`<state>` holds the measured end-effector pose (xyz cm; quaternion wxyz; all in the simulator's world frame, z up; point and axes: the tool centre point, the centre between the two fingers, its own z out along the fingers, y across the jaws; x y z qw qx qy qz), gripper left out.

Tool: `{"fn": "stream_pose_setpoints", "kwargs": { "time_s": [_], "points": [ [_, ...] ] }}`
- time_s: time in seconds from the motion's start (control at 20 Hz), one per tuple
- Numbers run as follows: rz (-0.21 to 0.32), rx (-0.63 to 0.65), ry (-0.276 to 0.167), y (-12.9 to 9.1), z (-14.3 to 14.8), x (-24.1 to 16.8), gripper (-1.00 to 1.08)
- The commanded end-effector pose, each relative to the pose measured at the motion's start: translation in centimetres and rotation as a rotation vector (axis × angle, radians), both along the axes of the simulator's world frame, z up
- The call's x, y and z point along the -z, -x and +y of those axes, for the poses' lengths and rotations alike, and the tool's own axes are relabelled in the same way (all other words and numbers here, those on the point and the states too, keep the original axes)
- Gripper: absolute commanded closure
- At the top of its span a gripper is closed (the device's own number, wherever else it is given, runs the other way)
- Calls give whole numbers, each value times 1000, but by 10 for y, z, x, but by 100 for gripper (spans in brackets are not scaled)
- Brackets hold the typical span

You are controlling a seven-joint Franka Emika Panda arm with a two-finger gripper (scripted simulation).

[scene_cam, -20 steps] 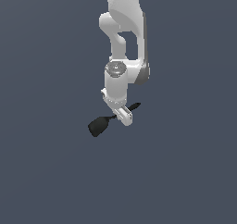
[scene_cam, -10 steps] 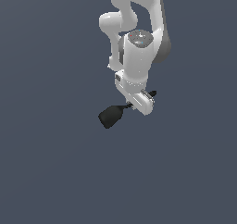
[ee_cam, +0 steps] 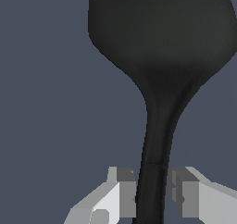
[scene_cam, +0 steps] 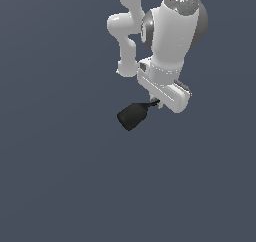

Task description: Pick up the object and move it to a goal position.

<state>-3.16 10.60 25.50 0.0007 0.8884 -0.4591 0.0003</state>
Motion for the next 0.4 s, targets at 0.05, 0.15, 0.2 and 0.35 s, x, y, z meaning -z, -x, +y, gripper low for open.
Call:
{"fn": "stream_pose_setpoints", "kwargs": {
  "time_s": [0.05, 0.15, 0.2, 0.35],
  "points": [
    [0, 1, 0, -2, 9, -14, 108],
    [0, 0, -1, -3, 12, -18, 108],
    [0, 0, -1, -3, 13, -19, 108],
    [0, 0, -2, -4, 14, -20, 108]
  ]
}}
